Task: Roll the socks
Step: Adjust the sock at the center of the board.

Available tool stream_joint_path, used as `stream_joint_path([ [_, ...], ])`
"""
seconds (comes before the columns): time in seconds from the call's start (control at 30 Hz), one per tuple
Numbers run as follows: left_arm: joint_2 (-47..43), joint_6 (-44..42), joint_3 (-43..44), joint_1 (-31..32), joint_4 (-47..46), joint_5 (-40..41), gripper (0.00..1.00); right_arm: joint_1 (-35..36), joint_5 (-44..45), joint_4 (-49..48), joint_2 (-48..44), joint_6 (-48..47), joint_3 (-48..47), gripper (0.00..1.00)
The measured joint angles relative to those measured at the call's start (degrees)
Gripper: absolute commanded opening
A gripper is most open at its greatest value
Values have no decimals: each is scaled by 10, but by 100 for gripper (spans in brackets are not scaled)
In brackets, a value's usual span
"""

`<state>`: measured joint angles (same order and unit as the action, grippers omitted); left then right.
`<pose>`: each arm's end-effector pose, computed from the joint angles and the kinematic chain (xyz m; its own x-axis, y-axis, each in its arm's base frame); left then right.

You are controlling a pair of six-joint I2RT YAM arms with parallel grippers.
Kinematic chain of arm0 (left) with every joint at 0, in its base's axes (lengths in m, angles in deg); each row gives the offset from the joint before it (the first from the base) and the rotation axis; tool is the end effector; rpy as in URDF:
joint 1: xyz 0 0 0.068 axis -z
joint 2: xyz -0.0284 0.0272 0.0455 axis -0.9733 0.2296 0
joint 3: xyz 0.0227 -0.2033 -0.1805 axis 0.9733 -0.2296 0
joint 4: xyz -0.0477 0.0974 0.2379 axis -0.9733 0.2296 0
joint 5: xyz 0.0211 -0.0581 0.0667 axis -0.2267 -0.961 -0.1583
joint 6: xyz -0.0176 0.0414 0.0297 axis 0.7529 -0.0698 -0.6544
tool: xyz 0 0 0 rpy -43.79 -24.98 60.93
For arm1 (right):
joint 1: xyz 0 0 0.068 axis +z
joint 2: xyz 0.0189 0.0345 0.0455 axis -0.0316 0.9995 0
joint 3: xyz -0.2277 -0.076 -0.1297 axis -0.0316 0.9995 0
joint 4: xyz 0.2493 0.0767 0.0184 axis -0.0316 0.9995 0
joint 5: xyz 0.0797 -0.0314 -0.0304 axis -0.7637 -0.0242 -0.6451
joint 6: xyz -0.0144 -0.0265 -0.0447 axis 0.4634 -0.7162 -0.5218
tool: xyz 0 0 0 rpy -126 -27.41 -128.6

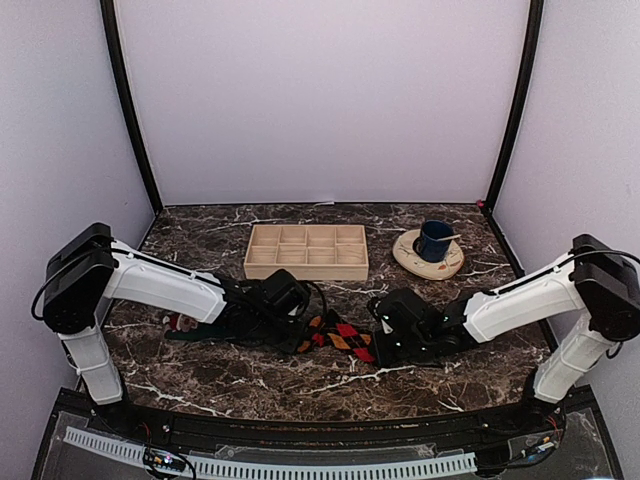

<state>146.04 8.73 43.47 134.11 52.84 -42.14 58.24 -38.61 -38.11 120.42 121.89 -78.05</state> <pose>0.1939 -0.2957 0.1462 -0.7952 0.3042 -0.5245 0.4639 0.8623 -0.2031 0.1477 0.2461 0.1331 -0.8342 -0.1713 -0.5242 -0.3630 0.8861 0.2881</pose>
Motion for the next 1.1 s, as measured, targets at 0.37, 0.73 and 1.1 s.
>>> stream_joint_path([
  [0.37,23,-40,18,-16,-31,-49,21,43,7,6,-1,57,-8,36],
  [0.73,-17,5,-56,-32,-99,-103,15,45,64,126,-15,72,-114,45],
  [1.1,-65,62,-125,-57,-134,-145,11,45,76,175,109,86,-249,46],
])
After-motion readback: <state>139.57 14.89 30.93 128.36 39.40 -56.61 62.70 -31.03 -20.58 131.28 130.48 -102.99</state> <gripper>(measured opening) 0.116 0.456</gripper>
